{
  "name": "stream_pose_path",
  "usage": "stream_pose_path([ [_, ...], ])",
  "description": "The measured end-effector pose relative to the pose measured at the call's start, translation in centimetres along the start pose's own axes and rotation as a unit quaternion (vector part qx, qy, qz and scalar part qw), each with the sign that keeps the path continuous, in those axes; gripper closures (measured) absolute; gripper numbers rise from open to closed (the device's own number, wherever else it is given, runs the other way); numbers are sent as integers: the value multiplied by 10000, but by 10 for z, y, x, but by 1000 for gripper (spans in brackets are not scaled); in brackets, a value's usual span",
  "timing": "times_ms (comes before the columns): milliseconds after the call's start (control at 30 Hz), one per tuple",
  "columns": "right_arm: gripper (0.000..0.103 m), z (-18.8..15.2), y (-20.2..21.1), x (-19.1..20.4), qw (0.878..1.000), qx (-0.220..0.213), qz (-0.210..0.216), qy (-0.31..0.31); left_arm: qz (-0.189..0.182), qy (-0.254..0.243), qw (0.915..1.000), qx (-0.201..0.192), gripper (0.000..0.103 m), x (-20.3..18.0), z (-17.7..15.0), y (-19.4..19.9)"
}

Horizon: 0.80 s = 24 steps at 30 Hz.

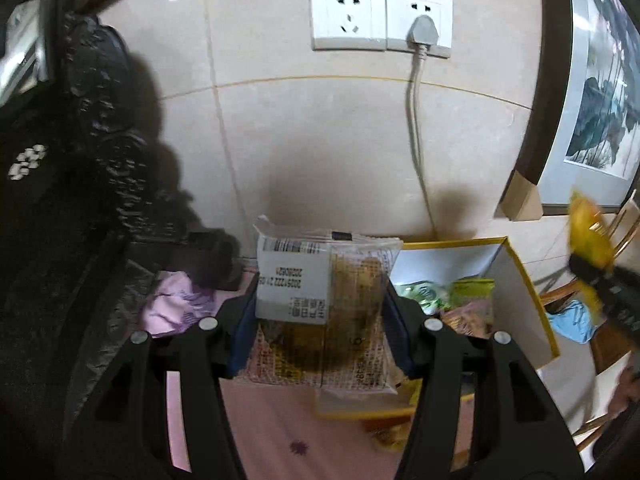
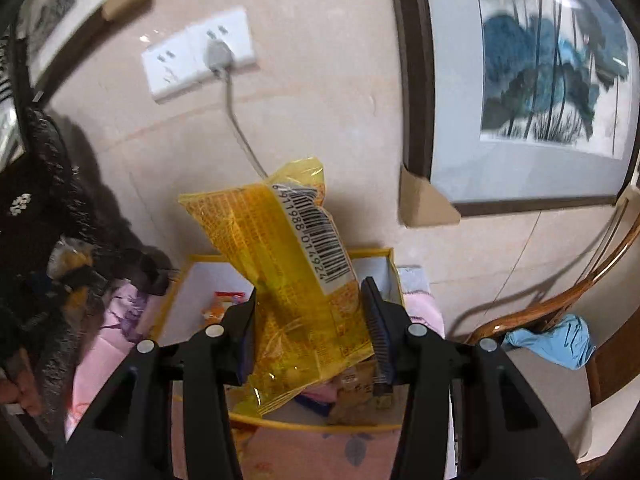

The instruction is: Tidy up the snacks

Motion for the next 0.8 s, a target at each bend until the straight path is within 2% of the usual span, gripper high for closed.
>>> stream_pose_path([
  [167,56,-9,-34,-8,9996,277,13,-95,-85,-193,9996,181,47,-17,-2,-34],
  [300,56,-6,-48,-4,9996,288,4,43,-131,-229,9993,256,47,-26,-5,-49],
  [333,54,-4,-51,-5,9997,229,-14,40,-156,-111,9995,241,38,-25,-5,-52],
  [367,28,-3,-55,-7,9993,281,-241,109,-88,32,9998,189,2,-22,-5,-55],
  [400,1,-3,-56,-9,9984,353,-430,141,66,158,9998,80,2,-18,-5,-55],
  [433,1,-4,-53,-11,9980,303,-541,101,140,195,9997,-29,2,-15,-6,-53],
  [500,1,-6,-40,-12,9988,188,-444,75,213,97,9996,-128,2,-12,-10,-46],
  [600,1,-18,-23,-13,9975,257,-614,243,435,-76,9990,19,2,-5,-25,-41],
  [733,1,-65,-9,-9,9952,763,-504,337,525,-280,9974,401,2,4,-62,-36],
  [800,1,-104,-10,-2,9922,1117,-342,425,591,-263,9961,598,2,10,-91,-35],
])
Point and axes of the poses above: each gripper's, at about its wrist camera, not at the fingertips, and y roughly against the way its jaws point, x to its left, z to its top, the point moved 7 cm from there along -y, roughly the way its jaws point, and after that the axes turned 10 degrees about y, right-handed, at the moved point
